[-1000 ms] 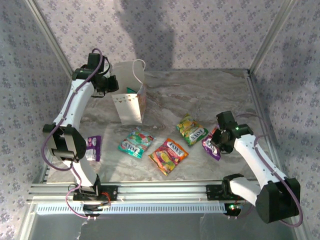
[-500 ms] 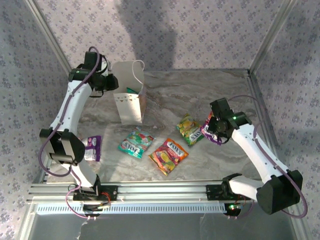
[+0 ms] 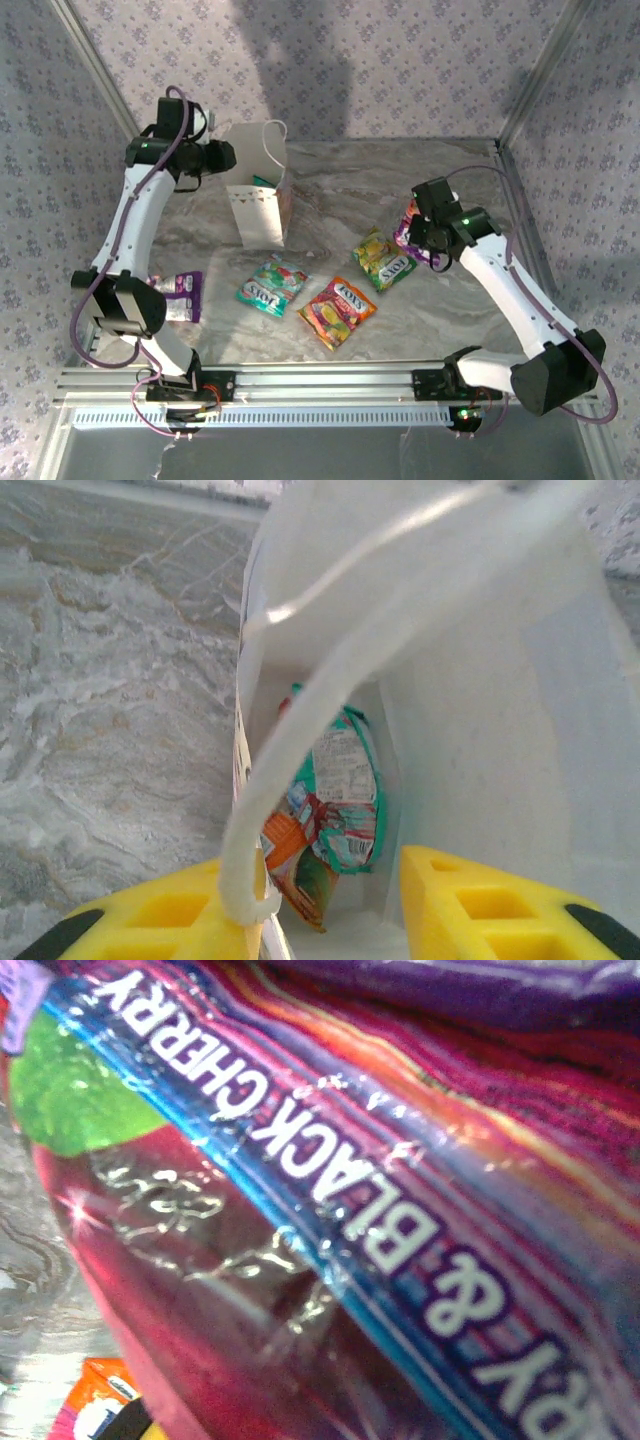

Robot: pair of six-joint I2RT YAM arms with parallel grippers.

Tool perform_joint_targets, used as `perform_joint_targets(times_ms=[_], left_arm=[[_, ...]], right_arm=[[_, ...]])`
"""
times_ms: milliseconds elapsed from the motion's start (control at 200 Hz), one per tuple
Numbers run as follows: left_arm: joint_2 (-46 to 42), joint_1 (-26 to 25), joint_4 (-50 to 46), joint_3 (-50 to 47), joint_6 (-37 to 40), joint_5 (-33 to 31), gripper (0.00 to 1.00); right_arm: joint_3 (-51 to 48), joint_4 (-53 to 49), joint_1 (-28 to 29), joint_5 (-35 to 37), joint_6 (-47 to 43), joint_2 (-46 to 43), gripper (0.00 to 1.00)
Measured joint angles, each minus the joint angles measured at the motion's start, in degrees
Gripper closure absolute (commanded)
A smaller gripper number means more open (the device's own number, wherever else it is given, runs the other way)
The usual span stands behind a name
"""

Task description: Place the snacks into the paper bag

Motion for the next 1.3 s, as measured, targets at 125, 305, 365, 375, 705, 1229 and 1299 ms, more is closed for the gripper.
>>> perform_joint_targets(times_ms=[125,305,365,375,705,1229,1299], left_arm=[[0.00,0.90,0.20,3.52,0.17,0.02,0.58],[0.87,1.92,0.15,9.01,0.20,0.24,0.58],[1.55,2.05,0.09,10.64,0.17,0.63,0.58],[1.73,2.08,0.09,10.93,0.17,0.66,0.58],[6.93,2.10,-2.03,15.23,1.33,2.21,0.50],[9.29,2.10,-7.85,22.34,7.21,-1.33,0.45],[9.35,2.10,-8.26,23.10,8.04,-1.53,0.44]], right_arm=[[2.75,0.20,1.22,0.44,-0.85,1.05,0.94],[6.80,0.22,3.78,1.57,-2.80,3.30,0.94],[8.46,0.17,4.55,1.88,-3.61,4.02,0.94],[8.66,0.17,4.63,1.90,-3.65,4.11,0.94],[19.80,1.25,6.62,2.75,-7.69,8.81,0.95],[35.34,4.11,12.68,3.08,-13.64,17.16,0.95],[36.59,4.09,13.33,3.21,-14.08,17.86,0.95]])
